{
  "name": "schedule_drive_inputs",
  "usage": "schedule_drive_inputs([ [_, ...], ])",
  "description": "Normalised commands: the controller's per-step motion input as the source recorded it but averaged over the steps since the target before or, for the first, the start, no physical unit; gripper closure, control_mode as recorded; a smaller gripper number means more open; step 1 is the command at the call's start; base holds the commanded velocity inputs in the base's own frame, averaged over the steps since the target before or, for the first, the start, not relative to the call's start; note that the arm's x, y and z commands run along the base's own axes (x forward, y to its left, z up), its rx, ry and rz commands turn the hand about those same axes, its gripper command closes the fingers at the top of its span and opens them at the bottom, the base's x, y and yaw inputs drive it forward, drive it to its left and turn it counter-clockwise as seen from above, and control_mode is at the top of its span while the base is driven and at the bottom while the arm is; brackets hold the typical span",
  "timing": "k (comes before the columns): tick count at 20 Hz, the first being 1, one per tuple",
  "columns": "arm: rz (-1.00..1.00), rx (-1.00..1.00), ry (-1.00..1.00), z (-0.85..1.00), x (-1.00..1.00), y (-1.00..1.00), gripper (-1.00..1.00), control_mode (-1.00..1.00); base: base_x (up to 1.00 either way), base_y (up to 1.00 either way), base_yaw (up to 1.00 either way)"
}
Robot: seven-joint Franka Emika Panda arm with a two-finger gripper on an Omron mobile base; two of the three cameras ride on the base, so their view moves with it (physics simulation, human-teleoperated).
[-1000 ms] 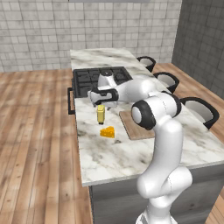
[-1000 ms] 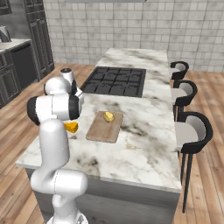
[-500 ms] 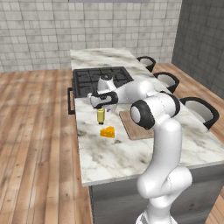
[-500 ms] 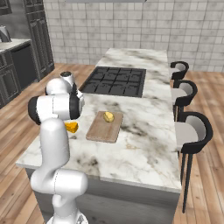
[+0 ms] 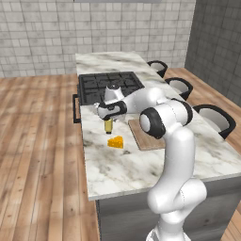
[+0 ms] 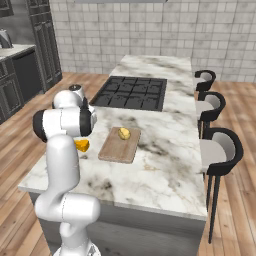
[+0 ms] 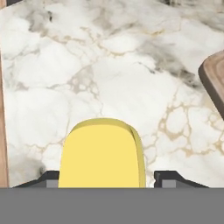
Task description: Retrieve the reheated potato from the microwave, then place the potato, cheese, and condiment on the cutting board.
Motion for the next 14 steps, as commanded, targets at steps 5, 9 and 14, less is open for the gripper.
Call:
schedule_drive_inputs([
  [5,0.02,-0.01,0.0,-0.12,0.0,0.0,1.0,-1.0,0.0,0.0,0.0],
  [9,0.03,0.0,0.0,-0.04,-0.01,-0.02,1.0,-1.0,0.0,0.0,0.0],
  [14,0.06,0.0,0.0,0.25,0.0,-0.2,1.0,-1.0,0.0,0.0,0.0],
])
